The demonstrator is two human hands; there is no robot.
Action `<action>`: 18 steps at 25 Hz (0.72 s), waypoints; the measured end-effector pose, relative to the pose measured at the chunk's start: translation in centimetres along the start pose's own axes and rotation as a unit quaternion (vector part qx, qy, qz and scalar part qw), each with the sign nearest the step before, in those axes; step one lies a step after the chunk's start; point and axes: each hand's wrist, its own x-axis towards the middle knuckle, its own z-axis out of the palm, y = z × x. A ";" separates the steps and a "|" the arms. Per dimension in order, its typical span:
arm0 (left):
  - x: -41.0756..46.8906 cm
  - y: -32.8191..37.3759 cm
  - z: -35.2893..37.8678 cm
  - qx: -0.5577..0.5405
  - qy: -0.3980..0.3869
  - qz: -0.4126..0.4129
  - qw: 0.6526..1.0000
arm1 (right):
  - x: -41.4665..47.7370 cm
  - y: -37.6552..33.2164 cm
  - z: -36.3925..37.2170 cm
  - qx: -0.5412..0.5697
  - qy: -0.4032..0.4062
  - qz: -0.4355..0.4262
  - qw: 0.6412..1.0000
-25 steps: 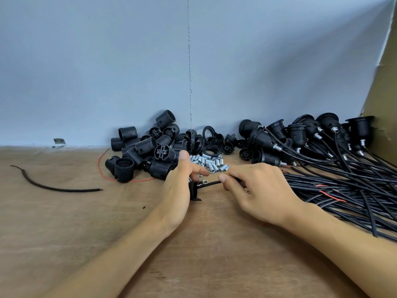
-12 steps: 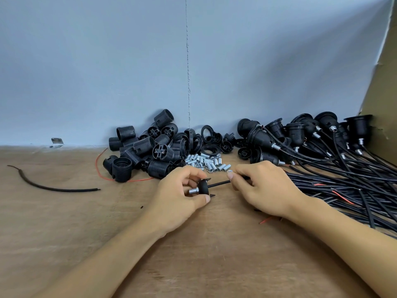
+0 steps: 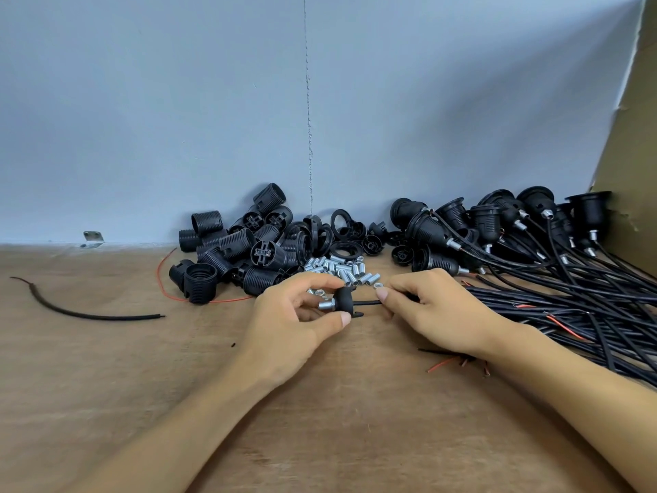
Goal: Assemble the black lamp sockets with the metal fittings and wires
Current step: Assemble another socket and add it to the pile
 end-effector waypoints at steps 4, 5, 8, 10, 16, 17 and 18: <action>0.1 0.5 0.1 -0.147 0.007 -0.064 0.987 | -0.2 -0.4 -0.2 0.035 0.006 0.005 0.999; 0.1 0.6 0.1 -0.182 0.003 -0.080 0.980 | -0.3 -0.6 -0.3 0.045 0.011 0.004 0.999; 0.3 0.4 0.0 -0.225 -0.006 -0.108 0.968 | -0.3 -1.1 -0.3 0.066 0.024 0.005 0.998; 0.4 0.3 -0.1 -0.249 -0.008 -0.122 0.961 | -0.3 -1.2 -0.2 0.072 0.022 0.009 0.997; 0.7 0.0 -0.1 -0.298 0.012 -0.124 0.946 | -0.2 -1.3 -0.1 0.050 0.036 0.014 0.998; 0.7 0.0 -0.2 -0.290 0.012 -0.123 0.949 | -0.2 -1.3 -0.1 0.051 0.038 0.013 0.998; 0.6 -0.1 -0.2 -0.279 0.006 -0.121 0.953 | -0.2 -1.3 -0.1 0.054 0.037 0.011 0.998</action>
